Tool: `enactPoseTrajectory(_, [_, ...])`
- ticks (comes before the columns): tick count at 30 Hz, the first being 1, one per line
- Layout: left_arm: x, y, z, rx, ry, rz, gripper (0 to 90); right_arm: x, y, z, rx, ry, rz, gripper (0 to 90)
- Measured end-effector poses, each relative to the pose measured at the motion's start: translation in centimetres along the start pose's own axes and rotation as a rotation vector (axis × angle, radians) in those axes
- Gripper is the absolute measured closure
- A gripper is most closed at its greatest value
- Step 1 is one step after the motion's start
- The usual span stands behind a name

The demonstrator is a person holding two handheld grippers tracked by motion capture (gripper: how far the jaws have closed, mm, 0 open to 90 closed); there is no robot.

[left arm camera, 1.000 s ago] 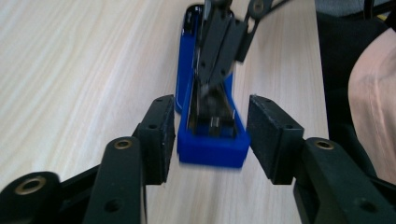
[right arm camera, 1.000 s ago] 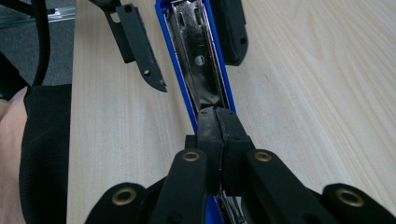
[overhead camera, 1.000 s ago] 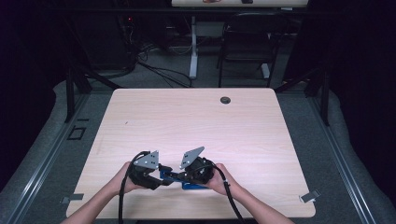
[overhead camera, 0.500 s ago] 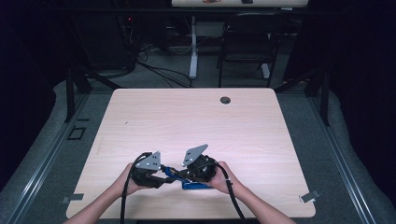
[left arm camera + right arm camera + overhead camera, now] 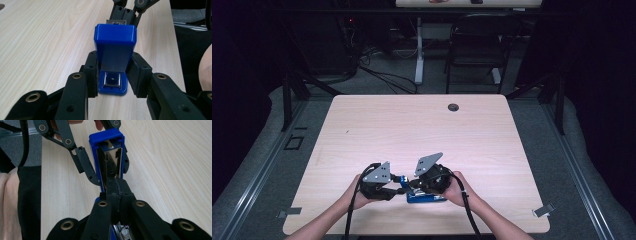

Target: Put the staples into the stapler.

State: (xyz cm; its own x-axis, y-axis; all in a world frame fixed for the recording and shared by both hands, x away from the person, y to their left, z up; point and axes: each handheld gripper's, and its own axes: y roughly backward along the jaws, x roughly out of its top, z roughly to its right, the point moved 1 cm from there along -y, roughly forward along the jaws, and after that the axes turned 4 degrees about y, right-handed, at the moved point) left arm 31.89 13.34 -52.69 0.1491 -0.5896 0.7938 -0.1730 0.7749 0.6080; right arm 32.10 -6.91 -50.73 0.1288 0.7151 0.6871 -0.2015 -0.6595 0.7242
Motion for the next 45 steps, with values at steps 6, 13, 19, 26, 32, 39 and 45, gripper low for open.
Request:
enactPoseTrajectory(6, [0.6,-0.7,0.0,-0.010,-0.021,0.016,64.6,-0.5,1.0,0.4,0.002,-0.004,-0.007,90.0])
enactPoseTrajectory(13, [0.8,-1.2,-0.1,-0.026,-0.020,0.028,64.8,-1.0,2.0,0.7,0.010,-0.011,0.016,88.9])
enactPoseTrajectory(19, [0.8,-1.4,-0.1,-0.026,-0.016,0.029,64.9,-1.0,2.1,0.6,0.009,-0.013,0.016,89.0])
enactPoseTrajectory(26, [1.0,-2.2,-0.3,-0.050,0.000,0.035,65.2,-1.5,2.7,1.0,0.001,-0.024,0.004,88.6])
enactPoseTrajectory(32, [0.4,-3.3,-0.3,-0.049,-0.005,-0.026,65.3,-1.6,3.0,1.1,0.002,-0.021,0.003,88.3])
enactPoseTrajectory(39, [-0.2,-4.1,-0.6,-0.053,0.012,-0.073,66.0,-1.6,3.0,0.8,0.018,-0.012,0.008,87.3])
enactPoseTrajectory(45, [0.0,-4.4,-0.7,-0.067,0.009,-0.081,66.3,-2.1,3.3,1.1,0.027,-0.020,0.006,86.3])
